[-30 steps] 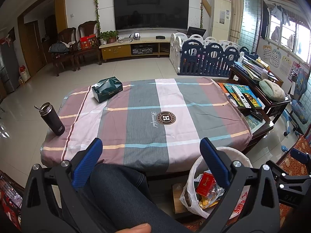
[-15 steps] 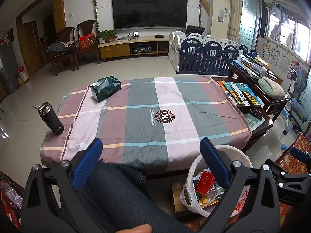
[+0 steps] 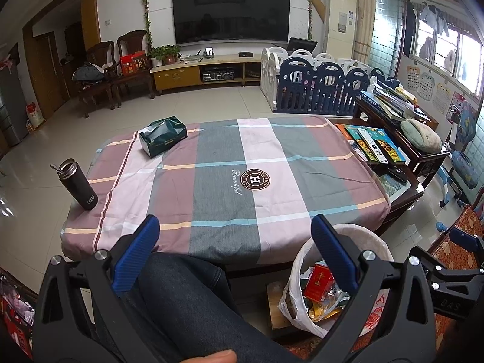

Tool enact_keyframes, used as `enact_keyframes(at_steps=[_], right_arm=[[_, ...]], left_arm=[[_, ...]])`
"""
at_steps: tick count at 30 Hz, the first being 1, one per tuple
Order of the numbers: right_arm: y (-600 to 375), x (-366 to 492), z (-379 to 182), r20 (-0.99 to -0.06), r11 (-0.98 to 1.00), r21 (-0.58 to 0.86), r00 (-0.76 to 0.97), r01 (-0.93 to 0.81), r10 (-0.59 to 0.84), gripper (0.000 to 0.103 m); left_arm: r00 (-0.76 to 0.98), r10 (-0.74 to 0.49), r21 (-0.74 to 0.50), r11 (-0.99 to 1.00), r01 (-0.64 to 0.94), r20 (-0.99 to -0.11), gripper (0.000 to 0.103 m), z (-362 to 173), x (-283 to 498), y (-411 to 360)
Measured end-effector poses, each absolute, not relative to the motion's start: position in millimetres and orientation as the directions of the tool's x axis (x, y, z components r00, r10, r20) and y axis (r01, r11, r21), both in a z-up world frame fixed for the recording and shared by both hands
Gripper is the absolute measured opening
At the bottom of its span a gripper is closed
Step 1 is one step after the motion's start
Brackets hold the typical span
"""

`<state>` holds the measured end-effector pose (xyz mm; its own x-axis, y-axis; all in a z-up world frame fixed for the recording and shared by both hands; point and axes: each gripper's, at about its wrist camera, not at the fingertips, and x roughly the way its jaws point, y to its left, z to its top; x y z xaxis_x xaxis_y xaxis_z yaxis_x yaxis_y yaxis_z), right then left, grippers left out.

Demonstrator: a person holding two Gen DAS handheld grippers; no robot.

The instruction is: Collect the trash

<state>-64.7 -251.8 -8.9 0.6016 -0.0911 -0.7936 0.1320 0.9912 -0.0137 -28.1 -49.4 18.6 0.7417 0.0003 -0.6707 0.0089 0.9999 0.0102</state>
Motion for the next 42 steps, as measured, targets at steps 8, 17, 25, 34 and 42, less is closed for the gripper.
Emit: enact_keyframes(at_steps=[8,17,25,34,42], right_arm=[[-251.5,-62.9,-11.1,-0.798,0.991,-0.013,0.595,0.133,-0.090,0.100],[-251.7,-62.6,-10.8,-0.799,0.991,-0.013,0.595,0.132,-0.090,0.100],[-251.5,-62.1,-12.1,-0.802,0.991,-0.012,0.591,0.135,-0.090,0.100],[-253.3,-59.0,-16.0,-0.807,0.989,-0.020,0.582,0.148,-0.104,0.100],[-254.8,-58.0,-17.4,-0.813,0.989,-0.015,0.575,0.147,-0.098,0.100]], left_arm=[[0.738,-0.004,0.009,1.000,0.014,-0.675,0.100,19.4,-27.6,-49.8],[0.733,-0.008,0.007,1.000,0.018,-0.680,0.100,20.0,-26.4,-49.3],[0.723,-0.016,0.004,1.000,0.026,-0.691,0.100,18.3,-23.3,-49.9],[0.722,-0.026,-0.004,0.999,0.032,-0.691,0.100,17.3,-22.2,-49.4],[0.720,-0.035,-0.025,0.999,0.023,-0.693,0.100,13.4,-19.0,-43.2]])
